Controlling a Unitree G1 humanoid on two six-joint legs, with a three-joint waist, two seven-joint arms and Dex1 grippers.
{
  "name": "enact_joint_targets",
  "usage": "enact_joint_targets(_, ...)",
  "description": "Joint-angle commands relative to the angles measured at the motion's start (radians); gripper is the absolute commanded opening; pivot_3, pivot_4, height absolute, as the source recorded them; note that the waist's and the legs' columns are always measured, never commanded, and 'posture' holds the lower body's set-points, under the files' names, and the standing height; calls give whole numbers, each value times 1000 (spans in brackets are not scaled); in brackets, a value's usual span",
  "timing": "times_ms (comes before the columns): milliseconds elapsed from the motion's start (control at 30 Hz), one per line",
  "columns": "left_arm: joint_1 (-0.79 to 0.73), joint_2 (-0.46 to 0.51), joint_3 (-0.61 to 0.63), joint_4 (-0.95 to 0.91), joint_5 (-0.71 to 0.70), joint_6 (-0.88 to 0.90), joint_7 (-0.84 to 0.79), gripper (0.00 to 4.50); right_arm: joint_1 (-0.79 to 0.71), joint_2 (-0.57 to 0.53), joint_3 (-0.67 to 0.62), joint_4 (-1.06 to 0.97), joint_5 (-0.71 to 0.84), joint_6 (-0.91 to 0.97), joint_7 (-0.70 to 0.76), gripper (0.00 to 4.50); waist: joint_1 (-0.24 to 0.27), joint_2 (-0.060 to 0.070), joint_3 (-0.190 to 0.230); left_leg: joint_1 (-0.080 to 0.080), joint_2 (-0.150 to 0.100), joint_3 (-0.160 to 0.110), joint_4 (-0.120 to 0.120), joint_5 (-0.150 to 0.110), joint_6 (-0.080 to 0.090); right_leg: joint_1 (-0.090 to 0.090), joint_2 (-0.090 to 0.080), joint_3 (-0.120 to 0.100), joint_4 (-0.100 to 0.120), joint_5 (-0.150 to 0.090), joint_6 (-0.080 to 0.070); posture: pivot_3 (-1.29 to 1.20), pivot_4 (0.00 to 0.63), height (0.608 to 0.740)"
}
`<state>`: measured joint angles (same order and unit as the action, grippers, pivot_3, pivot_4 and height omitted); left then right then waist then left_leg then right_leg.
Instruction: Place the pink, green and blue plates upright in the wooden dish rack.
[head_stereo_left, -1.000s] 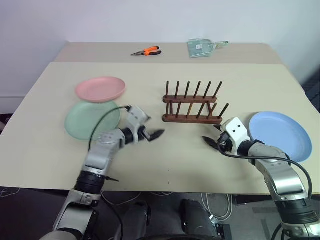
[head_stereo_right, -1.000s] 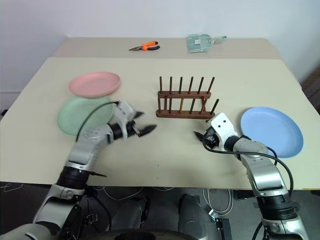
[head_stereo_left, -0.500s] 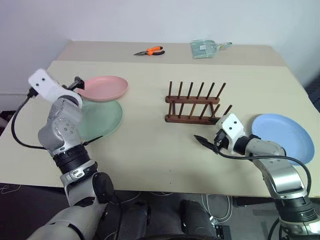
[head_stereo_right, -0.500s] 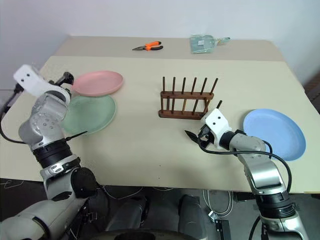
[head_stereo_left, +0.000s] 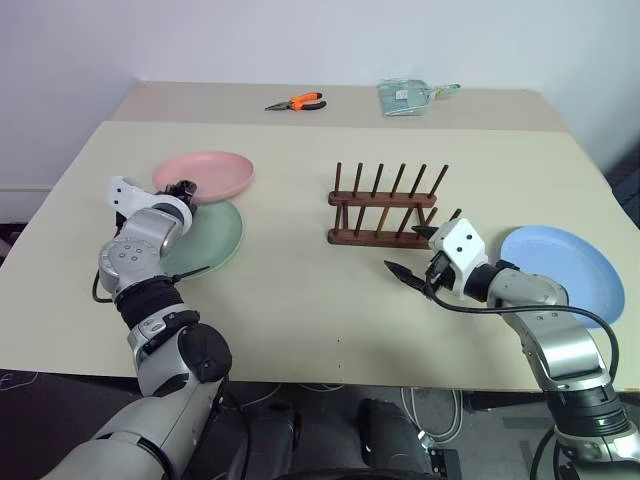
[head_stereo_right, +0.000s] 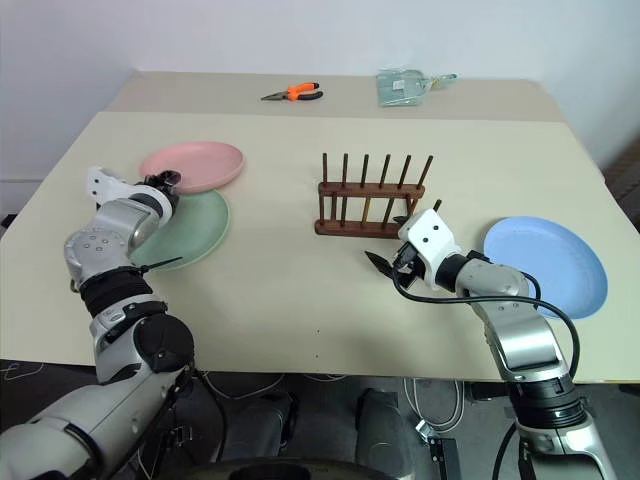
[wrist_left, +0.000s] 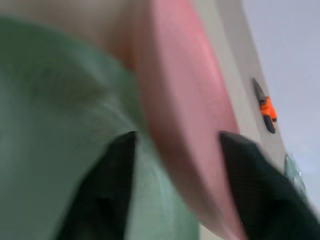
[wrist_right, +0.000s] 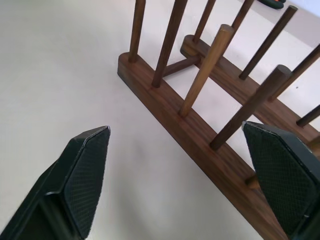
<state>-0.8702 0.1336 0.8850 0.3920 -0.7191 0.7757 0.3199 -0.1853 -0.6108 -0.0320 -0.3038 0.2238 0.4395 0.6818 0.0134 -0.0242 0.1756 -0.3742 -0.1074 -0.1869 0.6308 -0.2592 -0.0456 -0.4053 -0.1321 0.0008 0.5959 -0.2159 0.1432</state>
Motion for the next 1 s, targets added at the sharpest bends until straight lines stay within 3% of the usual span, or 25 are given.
enact_joint_targets(33,-10,28,-182,-135,-16,17,-168,565,-5,-52,-104,-135,83,55,24,4500,1,-2,1,-1,0,0,0,0,0,0,0,0,0,0,-1,0,150,740)
enact_joint_targets(67,1,26,-234,-182,-14,26,-203,124,-9,-63,-109,-157,83,58,24,4500,2,-3,2,-1,0,0,0,0,0,0,0,0,0,0,-1,0,150,740)
enact_joint_targets(267,41,3,-574,-445,28,84,-339,124,-169,-100,23,-189,-85,-58,-21,4500,-3,-3,1,1,0,2,0,0,0,0,0,0,0,-1,2,0,150,740)
enact_joint_targets(467,5,-85,-680,-535,-13,140,-319,124,-366,-116,250,40,-465,-330,-119,4500,-5,-3,2,1,0,3,0,0,0,-1,0,1,0,-1,2,0,150,740)
enact_joint_targets(533,1,-104,-681,-554,-31,161,-311,124,-396,-110,278,98,-529,-380,-144,4500,-2,-3,2,1,1,3,0,0,0,-1,0,1,0,-1,1,0,150,740)
enact_joint_targets(633,3,-123,-670,-577,-68,195,-299,57,-405,-111,293,152,-592,-440,-172,3683,0,-3,2,0,0,3,-1,1,-2,-1,0,2,-1,1,-2,0,150,740)
enact_joint_targets(800,35,-134,-642,-604,-132,246,-283,57,-375,-128,276,183,-707,-508,-244,1136,-1,-3,2,0,0,4,0,3,-4,-1,0,3,-1,1,-1,0,150,740)
enact_joint_targets(867,38,-146,-612,-600,-155,238,-273,845,-368,-129,260,181,-732,-518,-265,129,-1,-3,2,0,0,4,-1,3,-4,-1,0,3,0,1,-1,0,150,740)
enact_joint_targets(1000,-11,-189,-502,-587,-243,122,-256,2687,-351,-132,231,169,-743,-533,-270,0,0,-4,2,0,0,4,0,3,-4,-1,0,3,-1,1,-1,0,150,740)
